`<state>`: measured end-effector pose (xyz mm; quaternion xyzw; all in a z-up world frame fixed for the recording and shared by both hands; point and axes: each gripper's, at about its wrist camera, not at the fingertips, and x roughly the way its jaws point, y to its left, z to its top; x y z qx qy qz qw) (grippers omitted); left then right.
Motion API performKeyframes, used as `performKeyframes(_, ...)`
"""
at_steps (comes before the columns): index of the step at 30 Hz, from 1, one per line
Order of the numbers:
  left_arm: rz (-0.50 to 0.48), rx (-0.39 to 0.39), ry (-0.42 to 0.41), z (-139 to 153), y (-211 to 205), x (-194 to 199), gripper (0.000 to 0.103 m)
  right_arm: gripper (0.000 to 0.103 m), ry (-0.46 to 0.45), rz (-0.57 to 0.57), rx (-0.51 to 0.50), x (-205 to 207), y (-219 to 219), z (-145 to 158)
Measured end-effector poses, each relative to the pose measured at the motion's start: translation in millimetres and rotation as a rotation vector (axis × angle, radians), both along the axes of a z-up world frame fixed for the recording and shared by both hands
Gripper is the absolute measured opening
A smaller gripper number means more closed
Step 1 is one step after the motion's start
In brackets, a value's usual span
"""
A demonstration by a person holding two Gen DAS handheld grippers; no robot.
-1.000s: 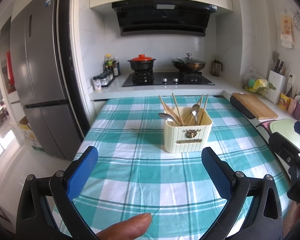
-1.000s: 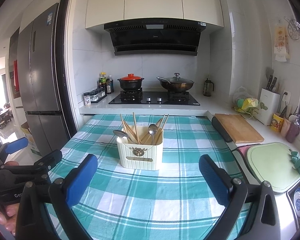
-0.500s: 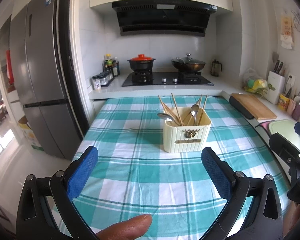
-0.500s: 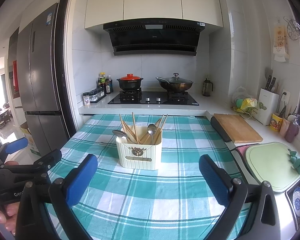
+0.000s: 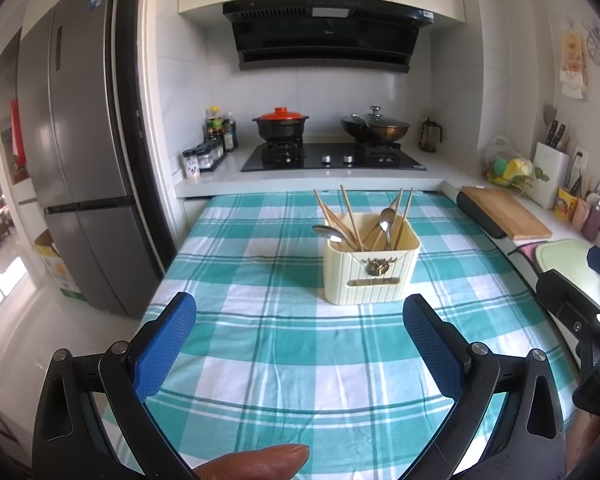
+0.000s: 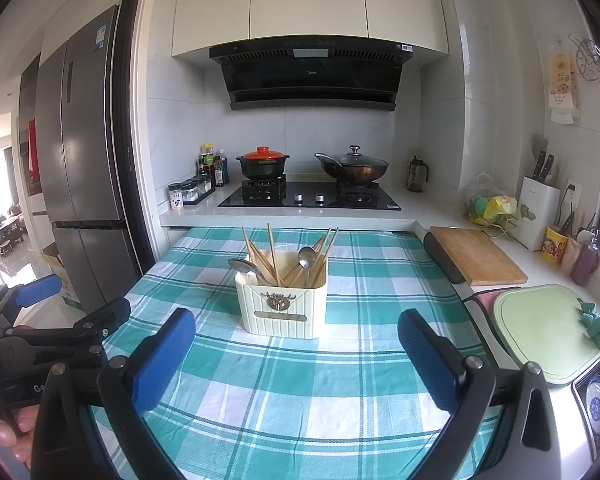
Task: Organize utensils
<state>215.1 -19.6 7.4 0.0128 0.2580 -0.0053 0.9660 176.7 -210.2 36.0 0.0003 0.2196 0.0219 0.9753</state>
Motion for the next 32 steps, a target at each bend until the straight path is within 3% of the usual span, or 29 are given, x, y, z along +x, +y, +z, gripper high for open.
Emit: performKeyframes(32, -0.002, -0.038, 0.012, -1.8, -8.0, -0.5, 0.103, 0.103, 0.003, 0.000, -0.008, -4.9, -2.6, -2.0)
